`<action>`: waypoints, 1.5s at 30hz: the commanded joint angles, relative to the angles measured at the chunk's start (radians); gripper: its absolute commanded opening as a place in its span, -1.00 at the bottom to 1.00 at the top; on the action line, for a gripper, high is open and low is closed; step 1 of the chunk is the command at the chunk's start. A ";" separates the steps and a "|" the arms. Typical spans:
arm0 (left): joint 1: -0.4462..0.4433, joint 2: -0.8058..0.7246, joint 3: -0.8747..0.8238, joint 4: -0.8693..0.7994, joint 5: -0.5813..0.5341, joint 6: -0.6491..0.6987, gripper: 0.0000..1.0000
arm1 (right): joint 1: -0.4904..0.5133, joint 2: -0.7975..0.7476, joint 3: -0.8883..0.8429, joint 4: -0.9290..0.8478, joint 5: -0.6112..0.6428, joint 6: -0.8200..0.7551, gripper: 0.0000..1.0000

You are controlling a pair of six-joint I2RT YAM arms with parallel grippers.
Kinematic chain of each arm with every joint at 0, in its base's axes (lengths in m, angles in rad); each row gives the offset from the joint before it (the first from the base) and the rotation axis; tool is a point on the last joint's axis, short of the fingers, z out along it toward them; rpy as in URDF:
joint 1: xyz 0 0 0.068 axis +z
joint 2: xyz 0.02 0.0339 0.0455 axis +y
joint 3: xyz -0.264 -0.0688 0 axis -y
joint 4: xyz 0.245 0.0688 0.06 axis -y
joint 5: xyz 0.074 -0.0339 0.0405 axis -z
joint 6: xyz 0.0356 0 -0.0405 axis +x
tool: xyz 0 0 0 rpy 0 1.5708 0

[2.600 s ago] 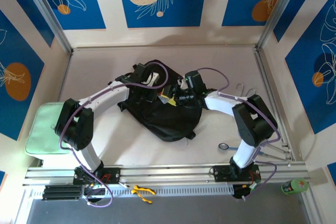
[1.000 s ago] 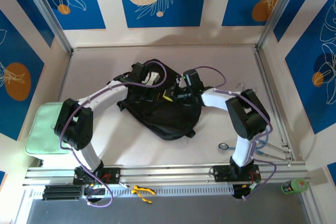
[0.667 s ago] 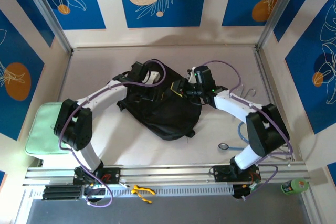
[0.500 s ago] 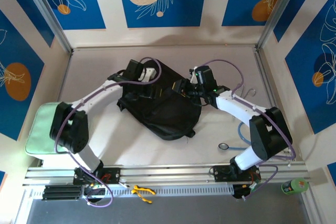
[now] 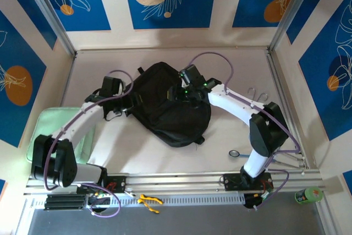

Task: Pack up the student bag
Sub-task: Zip the student bag at the center of the table.

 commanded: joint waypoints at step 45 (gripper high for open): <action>0.226 -0.176 -0.094 0.011 0.006 -0.044 0.99 | 0.247 0.514 0.587 -0.380 0.069 -0.658 -0.41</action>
